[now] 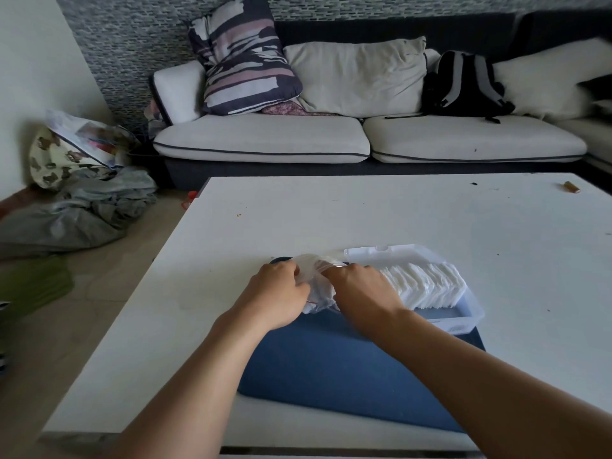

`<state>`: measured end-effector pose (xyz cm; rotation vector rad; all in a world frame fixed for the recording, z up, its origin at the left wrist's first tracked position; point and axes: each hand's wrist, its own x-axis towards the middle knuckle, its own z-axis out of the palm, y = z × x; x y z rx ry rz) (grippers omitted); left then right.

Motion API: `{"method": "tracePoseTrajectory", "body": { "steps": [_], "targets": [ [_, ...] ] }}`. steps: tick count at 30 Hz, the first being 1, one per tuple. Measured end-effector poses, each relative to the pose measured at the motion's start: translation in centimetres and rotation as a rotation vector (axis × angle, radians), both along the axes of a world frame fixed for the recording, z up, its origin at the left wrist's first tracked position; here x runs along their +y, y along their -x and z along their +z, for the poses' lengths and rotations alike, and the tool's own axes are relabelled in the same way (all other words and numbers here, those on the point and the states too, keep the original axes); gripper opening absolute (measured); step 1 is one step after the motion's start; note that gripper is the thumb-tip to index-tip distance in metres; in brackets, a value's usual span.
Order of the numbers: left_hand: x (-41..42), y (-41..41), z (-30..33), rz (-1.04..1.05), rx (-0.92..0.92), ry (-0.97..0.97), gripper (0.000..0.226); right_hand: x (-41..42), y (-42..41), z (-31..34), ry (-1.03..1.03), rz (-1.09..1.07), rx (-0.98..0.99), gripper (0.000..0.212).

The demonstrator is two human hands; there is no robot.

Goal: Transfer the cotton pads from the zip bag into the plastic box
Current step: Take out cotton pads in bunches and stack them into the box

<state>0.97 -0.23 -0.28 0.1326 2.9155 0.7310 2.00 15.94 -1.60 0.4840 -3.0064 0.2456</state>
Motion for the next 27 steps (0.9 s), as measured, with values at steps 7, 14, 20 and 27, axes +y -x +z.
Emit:
{"method": "tracePoseTrajectory", "body": {
  "steps": [7,14,20,27],
  "targets": [
    [-0.4,0.5,-0.6,-0.019,-0.019,-0.045,0.035,-0.7,0.1,-0.2,-0.119,-0.036,-0.008,0.039],
    [-0.1,0.1,-1.3,-0.022,-0.005,-0.018,0.043,-0.5,0.5,-0.8,0.012,-0.049,0.001,0.027],
    [0.3,0.2,-2.7,0.005,0.132,0.039,0.039,0.1,-0.2,-0.2,0.272,0.044,-0.011,0.021],
    [1.1,0.5,-2.4,-0.024,0.145,-0.025,0.027,1.3,-1.5,0.4,0.400,0.116,0.086,0.019]
  ]
}}
